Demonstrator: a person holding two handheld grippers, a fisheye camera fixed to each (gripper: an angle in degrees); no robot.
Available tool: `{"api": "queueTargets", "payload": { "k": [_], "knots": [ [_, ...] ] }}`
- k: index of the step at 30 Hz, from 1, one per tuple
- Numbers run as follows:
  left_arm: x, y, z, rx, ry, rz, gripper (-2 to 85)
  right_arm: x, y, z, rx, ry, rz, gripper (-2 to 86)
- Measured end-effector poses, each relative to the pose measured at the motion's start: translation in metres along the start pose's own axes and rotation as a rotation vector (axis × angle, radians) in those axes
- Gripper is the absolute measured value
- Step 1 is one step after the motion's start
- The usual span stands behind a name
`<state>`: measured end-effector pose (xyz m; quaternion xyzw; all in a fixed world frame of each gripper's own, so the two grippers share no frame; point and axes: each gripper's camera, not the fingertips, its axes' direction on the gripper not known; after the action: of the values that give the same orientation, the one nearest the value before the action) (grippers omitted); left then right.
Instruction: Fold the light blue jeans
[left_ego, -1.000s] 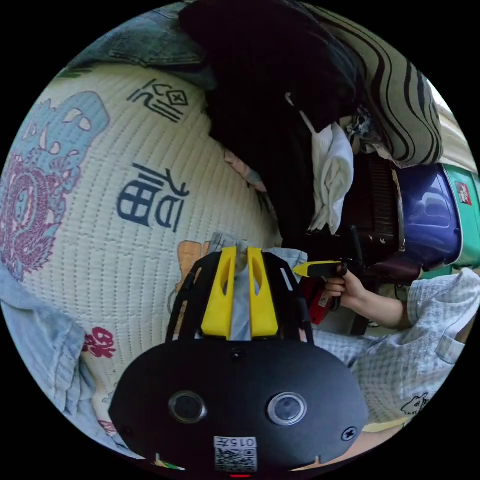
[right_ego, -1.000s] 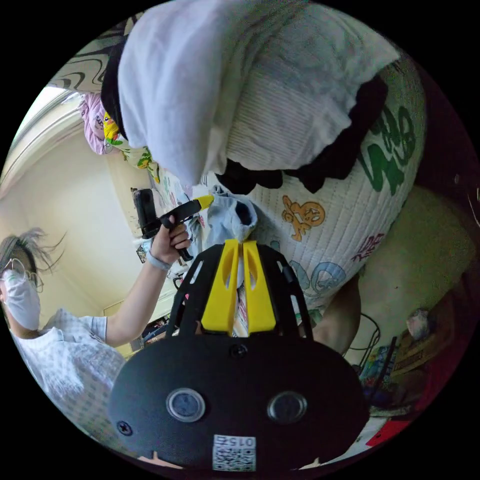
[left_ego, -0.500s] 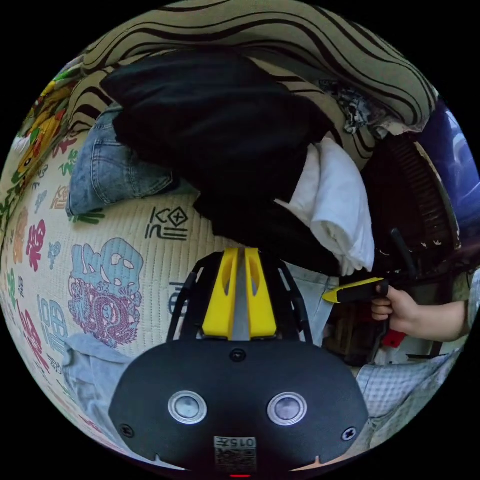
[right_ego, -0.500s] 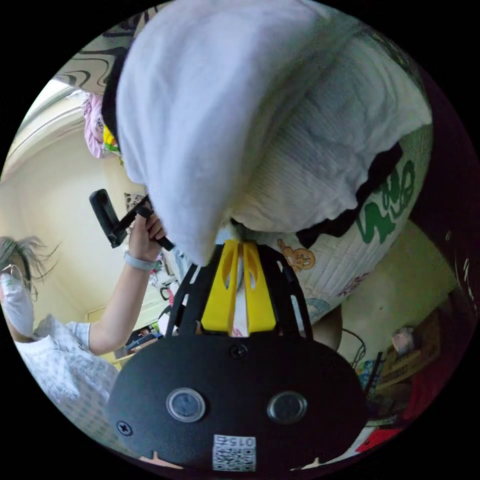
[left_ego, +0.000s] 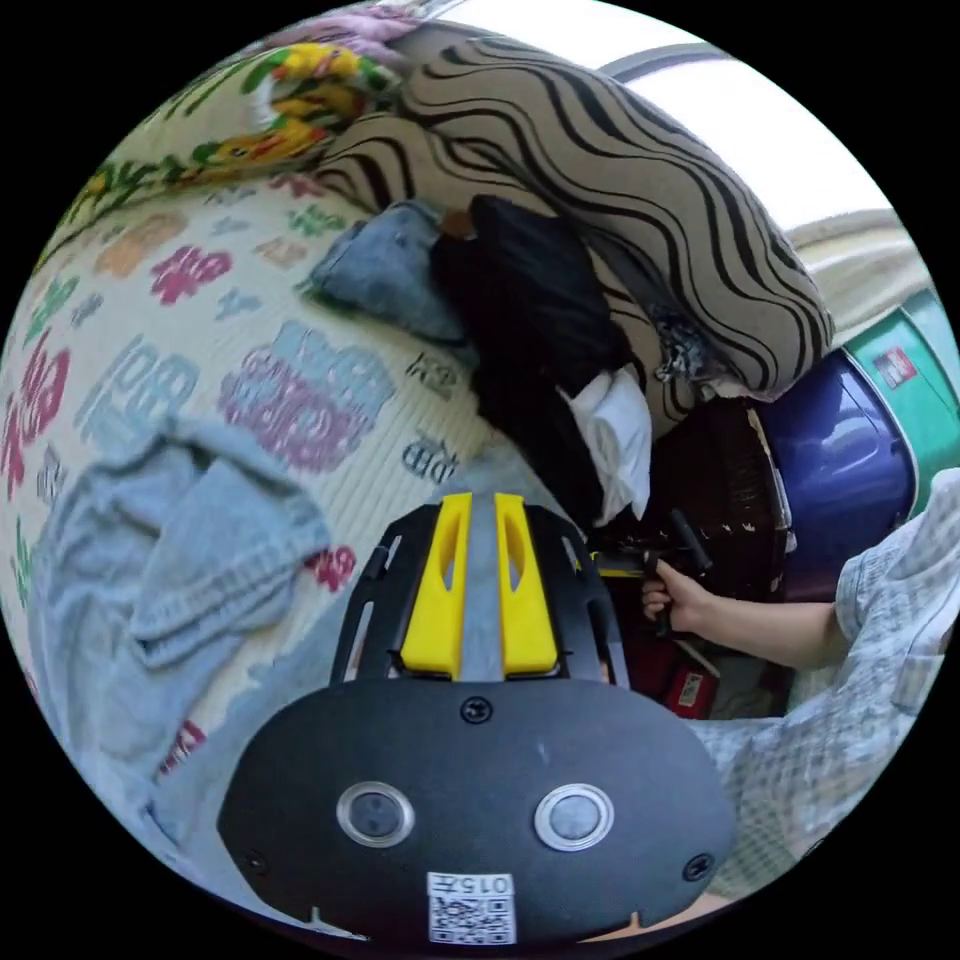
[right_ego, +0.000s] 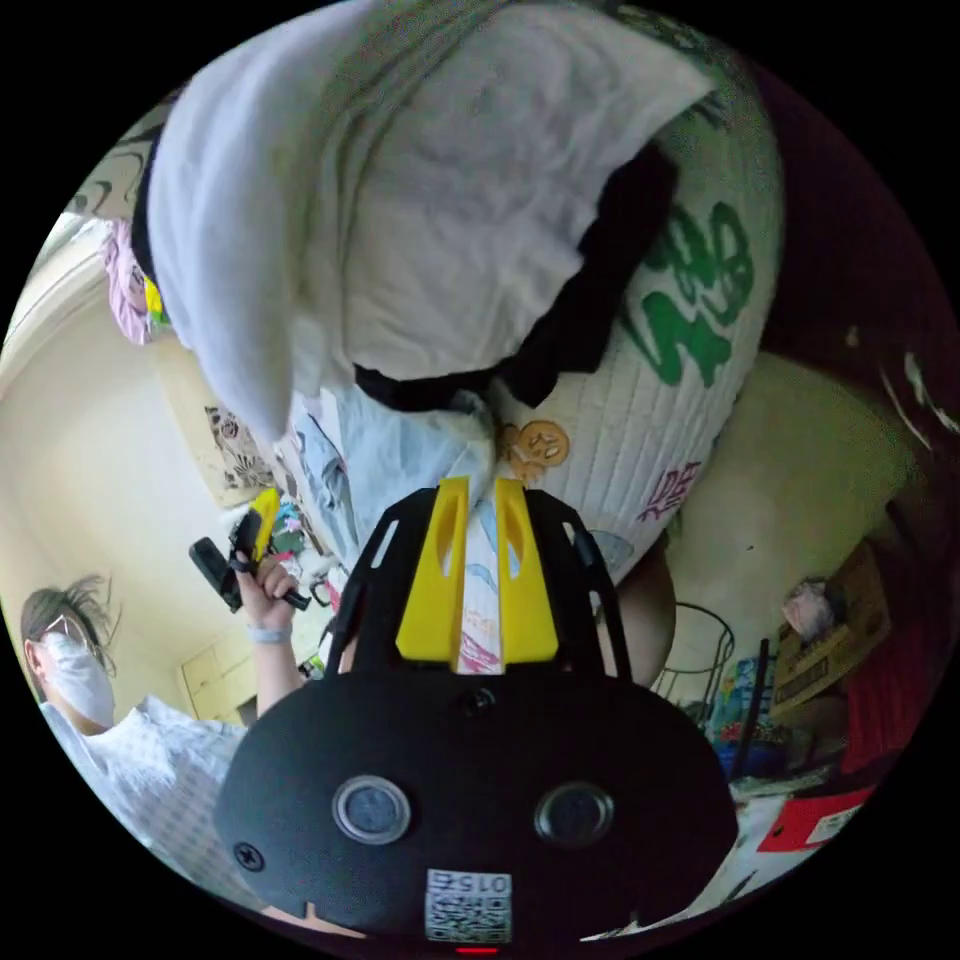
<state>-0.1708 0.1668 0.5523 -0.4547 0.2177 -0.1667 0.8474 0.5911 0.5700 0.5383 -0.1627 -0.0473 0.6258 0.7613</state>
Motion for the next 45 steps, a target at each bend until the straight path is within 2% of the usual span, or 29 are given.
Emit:
{"api": "queueTargets", "payload": {
  "k": [2,3,5,6,7,8,11,13,14,16,17,19,20,22,25,28,29,31,34,38,41,45],
  "knots": [
    [-0.027,0.061,-0.011,0.008,-0.061,-0.152,1.8,-0.02,-0.008,0.016,-0.052,0.083,0.004,2.3],
    [-0.042,0.098,-0.017,0.009,-0.148,-0.228,1.3,-0.035,-0.007,0.019,-0.042,0.114,-0.012,1.6],
    [-0.068,0.14,-0.013,-0.079,-0.234,-0.3,0.7,-0.056,-0.001,0.024,-0.059,0.11,-0.039,0.8],
    [-0.087,0.16,-0.002,-0.201,-0.189,-0.315,0.3,-0.07,0.004,0.032,-0.108,0.09,-0.042,0.6],
    [-0.102,0.178,-0.005,-0.188,-0.076,-0.331,0.2,-0.088,0.012,0.04,-0.153,0.078,-0.06,0.6],
    [-0.109,0.186,-0.013,-0.154,-0.036,-0.351,0.2,-0.099,0.016,0.044,-0.168,0.08,-0.078,0.7],
    [-0.127,0.238,-0.078,0.092,0.01,-0.428,1.6,-0.167,0.034,0.076,-0.27,0.131,-0.206,2.1],
    [-0.148,0.314,-0.146,0.305,-0.048,-0.621,4.3,-0.227,0.038,0.11,-0.32,0.142,-0.303,5.9],
    [-0.155,0.338,-0.163,0.352,-0.073,-0.694,5.1,-0.242,0.038,0.121,-0.338,0.14,-0.324,6.8],
    [-0.179,0.452,-0.218,0.554,-0.186,-1.04,5.9,-0.304,0.043,0.176,-0.472,0.144,-0.446,8.7],
    [-0.183,0.481,-0.228,0.599,-0.223,-1.125,6.0,-0.32,0.047,0.192,-0.507,0.163,-0.485,8.8],
    [-0.198,0.578,-0.251,0.659,-0.313,-1.43,6.5,-0.371,0.075,0.262,-0.663,0.265,-0.605,9.2],
    [-0.201,0.596,-0.254,0.676,-0.31,-1.476,6.7,-0.377,0.082,0.279,-0.693,0.27,-0.584,9.3],
    [-0.214,0.651,-0.254,0.806,-0.209,-1.588,7.4,-0.367,0.103,0.336,-0.777,0.138,-0.303,10.4],
    [-0.234,0.689,-0.243,0.928,-0.027,-1.68,7.3,-0.34,0.118,0.376,-0.698,0.123,-0.074,11.2],
    [-0.246,0.708,-0.239,0.989,0.076,-1.697,3.1,-0.332,0.123,0.372,-0.51,0.117,0.086,6.3],
    [-0.247,0.71,-0.24,0.966,0.072,-1.692,2.2,-0.335,0.125,0.37,-0.5,0.105,0.075,5.1],
    [-0.243,0.714,-0.257,0.827,-0.047,-1.625,-0.1,-0.357,0.13,0.361,-0.492,0.102,-0.004,1.1],
    [-0.225,0.733,-0.278,0.759,-0.172,-1.615,-0.7,-0.395,0.135,0.346,-0.551,0.198,-0.121,0.2],
    [-0.214,0.756,-0.29,0.671,-0.246,-1.598,-0.7,-0.419,0.132,0.336,-0.615,0.205,-0.135,0.5],
    [-0.211,0.737,-0.297,0.671,-0.26,-1.471,-0.4,-0.446,0.119,0.33,-0.671,0.227,-0.182,2.4],
    [-0.211,0.65,-0.312,0.679,-0.219,-1.092,4.1,-0.527,0.092,0.274,-0.672,0.235,-0.447,8.1]
  ]
}}
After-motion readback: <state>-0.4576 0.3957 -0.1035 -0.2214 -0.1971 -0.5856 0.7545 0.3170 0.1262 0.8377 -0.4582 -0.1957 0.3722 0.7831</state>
